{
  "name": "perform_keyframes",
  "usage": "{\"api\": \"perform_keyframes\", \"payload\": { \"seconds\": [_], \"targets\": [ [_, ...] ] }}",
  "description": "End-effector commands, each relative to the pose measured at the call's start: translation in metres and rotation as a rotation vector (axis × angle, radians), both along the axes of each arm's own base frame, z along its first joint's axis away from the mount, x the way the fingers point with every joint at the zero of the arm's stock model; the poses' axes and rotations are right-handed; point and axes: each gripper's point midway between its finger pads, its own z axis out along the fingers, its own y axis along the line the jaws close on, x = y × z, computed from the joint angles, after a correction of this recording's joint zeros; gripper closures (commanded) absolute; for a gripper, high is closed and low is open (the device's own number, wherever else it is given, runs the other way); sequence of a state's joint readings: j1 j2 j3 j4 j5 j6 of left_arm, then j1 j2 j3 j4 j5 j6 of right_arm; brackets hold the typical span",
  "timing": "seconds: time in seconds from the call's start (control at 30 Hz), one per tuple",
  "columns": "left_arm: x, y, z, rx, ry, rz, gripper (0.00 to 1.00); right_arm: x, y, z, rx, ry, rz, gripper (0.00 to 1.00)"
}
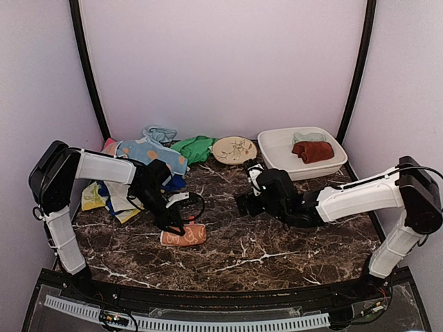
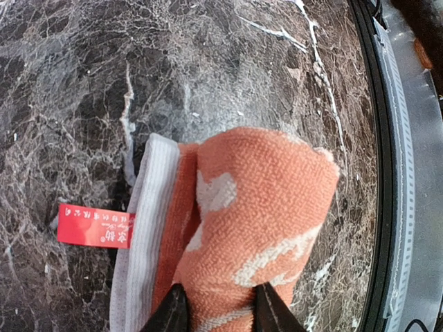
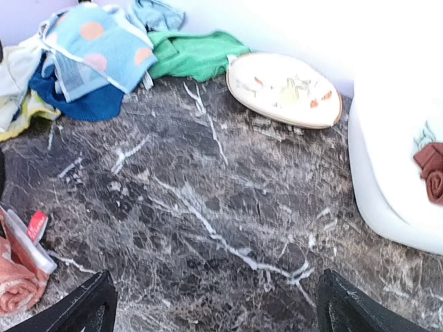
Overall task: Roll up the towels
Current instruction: Roll the towel at the center of the board.
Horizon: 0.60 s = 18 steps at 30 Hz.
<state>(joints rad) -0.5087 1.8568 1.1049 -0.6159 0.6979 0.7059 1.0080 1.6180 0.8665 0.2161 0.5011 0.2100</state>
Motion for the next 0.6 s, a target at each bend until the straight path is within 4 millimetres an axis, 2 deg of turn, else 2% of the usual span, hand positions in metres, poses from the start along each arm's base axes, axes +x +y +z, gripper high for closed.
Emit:
{"api": "perform_keyframes", "payload": {
  "seconds": [0.0, 0.07, 0.13, 0.23, 0.33, 0.47, 0.53, 0.57],
  "targets": [
    [-0.004, 0.026, -0.028, 0.159, 0.031, 0.025, 0.67, -0.009, 0.011, 0.027, 0.046, -0.098, 0.087, 0.0],
    [-0.002, 0.026, -0.028, 0.159, 0.025, 0.03, 0.67, -0.02, 0.025, 0.032, -0.038, -0.164, 0.153, 0.0],
    [-0.002, 0.027, -0.029, 0.162, 0.026, 0.032, 0.67, -0.054, 0.058, 0.039, -0.172, -0.292, 0.307, 0.0],
    [-0.002, 0.028, -0.03, 0.164, 0.028, 0.036, 0.67, -0.103, 0.109, 0.019, -0.41, -0.406, 0.541, 0.03],
    [-0.001, 0.028, -0.031, 0.161, 0.031, 0.047, 0.67, -0.134, 0.141, -0.013, -0.558, -0.423, 0.718, 0.07],
    [0.0, 0.027, -0.029, 0.144, 0.051, 0.07, 0.67, -0.148, 0.166, -0.034, -0.609, -0.449, 0.8, 0.08],
    [0.001, 0.026, -0.027, 0.134, 0.065, 0.08, 0.67, -0.148, 0.171, -0.046, -0.642, -0.458, 0.819, 0.09],
    [0.001, 0.026, -0.025, 0.128, 0.075, 0.083, 0.67, -0.144, 0.176, -0.044, -0.651, -0.477, 0.805, 0.1]
  ]
}}
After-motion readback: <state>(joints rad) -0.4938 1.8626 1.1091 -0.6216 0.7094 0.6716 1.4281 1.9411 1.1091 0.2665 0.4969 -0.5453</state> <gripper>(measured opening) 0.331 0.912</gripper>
